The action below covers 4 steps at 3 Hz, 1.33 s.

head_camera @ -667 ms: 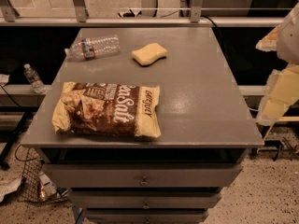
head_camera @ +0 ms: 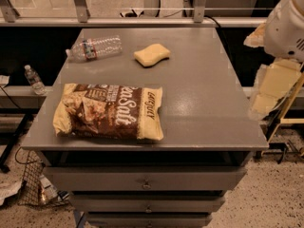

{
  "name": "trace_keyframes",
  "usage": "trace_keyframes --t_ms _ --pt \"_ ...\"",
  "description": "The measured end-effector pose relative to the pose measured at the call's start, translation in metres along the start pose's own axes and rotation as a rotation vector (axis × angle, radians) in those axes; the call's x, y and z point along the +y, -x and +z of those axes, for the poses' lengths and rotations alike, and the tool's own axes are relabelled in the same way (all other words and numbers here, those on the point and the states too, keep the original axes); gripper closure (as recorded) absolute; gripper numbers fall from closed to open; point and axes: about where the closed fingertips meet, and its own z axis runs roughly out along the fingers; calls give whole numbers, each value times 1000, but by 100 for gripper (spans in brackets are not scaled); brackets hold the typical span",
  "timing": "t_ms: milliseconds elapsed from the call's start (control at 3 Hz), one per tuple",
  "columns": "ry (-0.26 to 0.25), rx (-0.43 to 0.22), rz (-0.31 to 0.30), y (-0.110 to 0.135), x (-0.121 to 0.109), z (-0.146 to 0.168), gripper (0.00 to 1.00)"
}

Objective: Pick brown chip bag

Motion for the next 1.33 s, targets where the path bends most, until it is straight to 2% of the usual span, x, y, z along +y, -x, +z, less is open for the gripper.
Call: trace_keyframes --t_ms 333,667,1000,1333 --pt "43 -51 -98 45 -14 12 0" --pt "69 -100 -198 105 -10 21 0" --pt "69 -100 -198 105 -10 21 0" --pt "97 -140 -211 123 3 38 0"
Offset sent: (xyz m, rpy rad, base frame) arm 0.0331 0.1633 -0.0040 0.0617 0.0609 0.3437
